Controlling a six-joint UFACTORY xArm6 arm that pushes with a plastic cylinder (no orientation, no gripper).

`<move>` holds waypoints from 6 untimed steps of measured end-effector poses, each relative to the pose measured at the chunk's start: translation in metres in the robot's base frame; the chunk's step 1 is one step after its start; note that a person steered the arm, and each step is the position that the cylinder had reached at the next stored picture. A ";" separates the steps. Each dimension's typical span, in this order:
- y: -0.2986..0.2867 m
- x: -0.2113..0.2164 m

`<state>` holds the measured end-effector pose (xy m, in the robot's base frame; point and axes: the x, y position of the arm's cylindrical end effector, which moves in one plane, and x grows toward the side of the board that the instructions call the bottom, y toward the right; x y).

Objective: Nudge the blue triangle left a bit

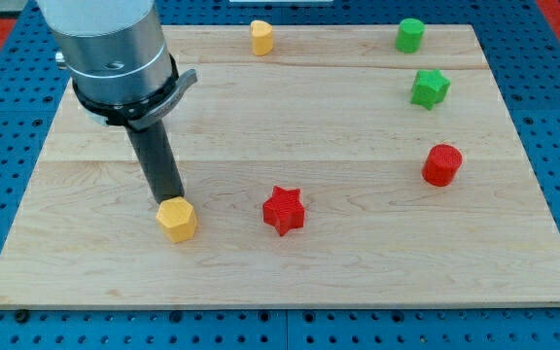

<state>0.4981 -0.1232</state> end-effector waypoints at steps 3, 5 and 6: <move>0.014 -0.065; 0.022 -0.095; 0.022 -0.100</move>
<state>0.3978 -0.1015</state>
